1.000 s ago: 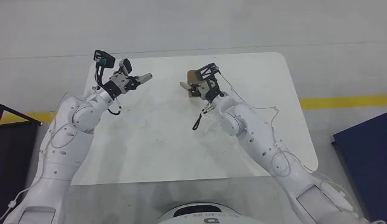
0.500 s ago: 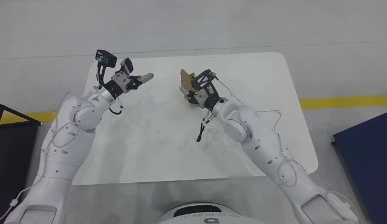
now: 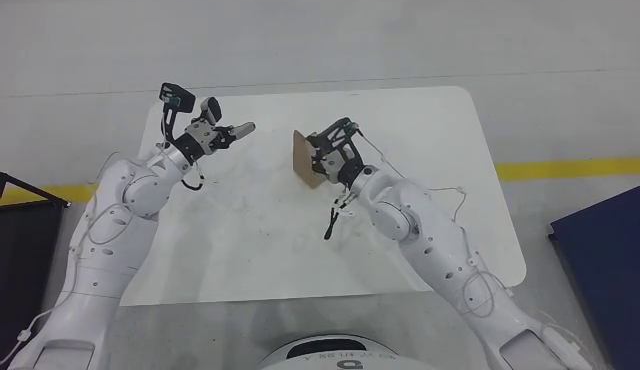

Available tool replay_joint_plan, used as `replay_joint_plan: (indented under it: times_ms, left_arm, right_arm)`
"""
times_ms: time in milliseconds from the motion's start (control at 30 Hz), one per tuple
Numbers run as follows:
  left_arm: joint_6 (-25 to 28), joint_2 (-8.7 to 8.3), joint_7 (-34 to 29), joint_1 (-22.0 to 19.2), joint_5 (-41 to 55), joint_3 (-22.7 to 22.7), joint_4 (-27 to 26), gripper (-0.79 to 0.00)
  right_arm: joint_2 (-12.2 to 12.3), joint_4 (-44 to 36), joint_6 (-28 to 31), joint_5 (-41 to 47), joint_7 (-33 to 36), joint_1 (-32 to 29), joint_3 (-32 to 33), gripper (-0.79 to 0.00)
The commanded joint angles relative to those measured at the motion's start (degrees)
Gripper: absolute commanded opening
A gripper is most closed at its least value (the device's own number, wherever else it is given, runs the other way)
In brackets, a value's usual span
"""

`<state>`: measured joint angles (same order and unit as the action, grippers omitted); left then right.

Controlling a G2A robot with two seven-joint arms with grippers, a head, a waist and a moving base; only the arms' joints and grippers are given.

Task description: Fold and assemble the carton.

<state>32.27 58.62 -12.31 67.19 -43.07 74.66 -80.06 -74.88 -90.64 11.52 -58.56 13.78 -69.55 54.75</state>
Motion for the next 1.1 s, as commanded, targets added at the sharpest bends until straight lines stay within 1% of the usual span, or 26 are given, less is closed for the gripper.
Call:
replay_joint_plan:
  times_ms: [0,67,100,133,233,367,467,600,733,900,1067]
  left_arm:
    - [-0.07,0.01,-0.05,0.13,-0.01,0.06,-0.19,0.000]
    - [-0.06,0.03,-0.27,0.31,0.10,0.09,-0.43,0.000]
    - [-0.01,0.04,-0.53,0.43,0.14,0.05,-0.57,0.000]
    - [0.04,0.04,-0.82,0.53,0.30,0.03,-0.65,0.000]
    - [0.86,0.05,-2.65,0.74,0.71,-0.38,-0.79,0.000]
    - [4.55,-0.17,-7.83,0.18,-1.00,-1.60,-1.16,0.000]
    - [8.84,-0.20,-10.14,-0.22,0.21,-2.80,-1.10,0.000]
    - [11.89,-0.28,-12.50,-1.13,0.81,-3.70,-0.66,0.000]
    - [13.02,-0.35,-14.10,-1.72,0.15,-4.47,-0.25,0.000]
    - [13.24,-0.42,-14.73,-2.02,-0.40,-4.94,-0.11,0.000]
    - [12.45,-0.53,-14.54,-1.86,-0.86,-4.82,-0.15,0.000]
  right_arm:
    - [0.11,-0.89,3.12,3.52,-0.12,-0.56,0.76,-0.785]
    - [0.44,-2.03,9.89,6.98,0.94,-0.87,1.38,-0.785]
    - [0.71,-2.44,14.47,7.84,2.74,-0.85,1.29,-0.785]
    - [1.00,-2.64,17.55,8.23,4.37,-0.77,1.63,-0.785]
    - [1.69,-3.39,23.16,8.97,6.97,-1.17,2.72,-0.785]
    - [2.25,-4.49,25.89,6.07,6.75,-1.79,3.59,-0.785]
    - [2.54,-5.01,28.05,2.88,5.37,-2.15,3.49,-0.785]
    - [2.95,-6.44,30.36,-6.06,1.44,-2.48,2.97,-0.785]
    - [3.27,-5.98,32.95,-9.42,-1.86,-3.60,2.24,-0.785]
    - [3.50,-4.68,32.91,-10.68,-2.40,-3.97,1.96,-0.785]
    - [4.08,-5.25,35.00,-9.75,-2.44,-5.32,2.81,-0.785]
